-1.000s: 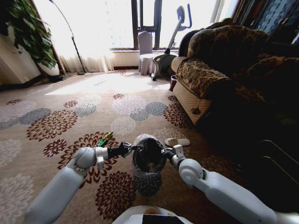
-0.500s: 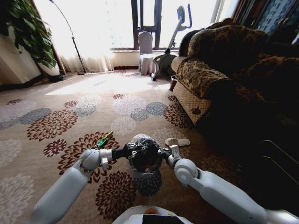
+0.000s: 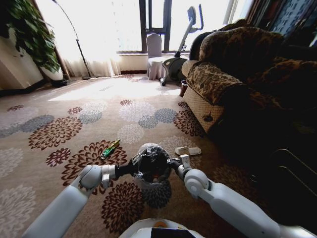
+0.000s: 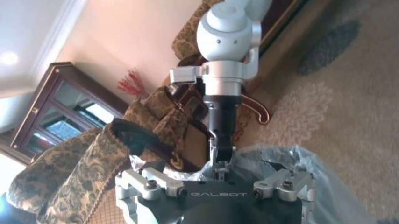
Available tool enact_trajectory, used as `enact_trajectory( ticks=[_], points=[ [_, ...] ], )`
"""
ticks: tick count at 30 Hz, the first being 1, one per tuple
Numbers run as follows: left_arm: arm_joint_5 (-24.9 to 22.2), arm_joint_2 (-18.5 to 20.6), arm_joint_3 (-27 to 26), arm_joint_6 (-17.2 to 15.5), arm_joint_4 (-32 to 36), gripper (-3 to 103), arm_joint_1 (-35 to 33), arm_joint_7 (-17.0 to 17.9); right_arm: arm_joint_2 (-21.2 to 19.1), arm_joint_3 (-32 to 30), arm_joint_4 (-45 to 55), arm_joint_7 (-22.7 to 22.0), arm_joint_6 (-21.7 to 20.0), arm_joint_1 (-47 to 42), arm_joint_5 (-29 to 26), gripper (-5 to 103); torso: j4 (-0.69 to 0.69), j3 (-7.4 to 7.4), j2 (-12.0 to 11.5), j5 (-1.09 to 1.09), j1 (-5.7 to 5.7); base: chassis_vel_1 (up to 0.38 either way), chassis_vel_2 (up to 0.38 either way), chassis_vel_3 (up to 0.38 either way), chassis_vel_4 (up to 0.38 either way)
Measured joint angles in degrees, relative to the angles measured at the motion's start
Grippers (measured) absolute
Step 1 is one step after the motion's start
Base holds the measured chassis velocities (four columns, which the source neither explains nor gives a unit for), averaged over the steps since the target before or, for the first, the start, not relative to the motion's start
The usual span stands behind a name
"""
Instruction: Pick up the trash from the ground and place it into the trash bin.
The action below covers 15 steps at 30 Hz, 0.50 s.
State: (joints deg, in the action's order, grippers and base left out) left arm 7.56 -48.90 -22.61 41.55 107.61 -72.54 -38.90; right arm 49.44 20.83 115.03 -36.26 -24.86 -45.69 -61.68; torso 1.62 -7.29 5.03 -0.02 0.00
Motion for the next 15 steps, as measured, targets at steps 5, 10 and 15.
enact_trajectory(
  ticks=[5, 10, 15],
  points=[
    [-7.3, -0.7, -2.3, -1.1, 2.7, 100, -4.1, 0.4, -0.3, -1.9, -0.6, 1.3, 0.9, -2.4, 1.6, 0, 0.01, 0.0, 0.0, 0.03, 0.0, 0.0, 0.0, 0.0, 0.0],
    [-19.3, -6.7, -7.7, -4.5, 5.7, 100, -10.2, 6.5, -1.7, -6.6, -2.0, 6.5, 3.7, -8.3, 14.4, 0, 0.0, 0.0, 0.0, 0.03, 0.0, 0.0, 0.0, 0.0, 0.0],
    [-25.5, -16.0, -14.4, -7.3, 5.3, 100, -12.6, 14.3, -6.8, -15.0, -1.2, 20.1, 3.0, -14.4, 23.0, 0, -0.01, 0.01, 0.0, 0.0, 0.0, 0.0, 0.0, 0.0, 0.0]
  ],
)
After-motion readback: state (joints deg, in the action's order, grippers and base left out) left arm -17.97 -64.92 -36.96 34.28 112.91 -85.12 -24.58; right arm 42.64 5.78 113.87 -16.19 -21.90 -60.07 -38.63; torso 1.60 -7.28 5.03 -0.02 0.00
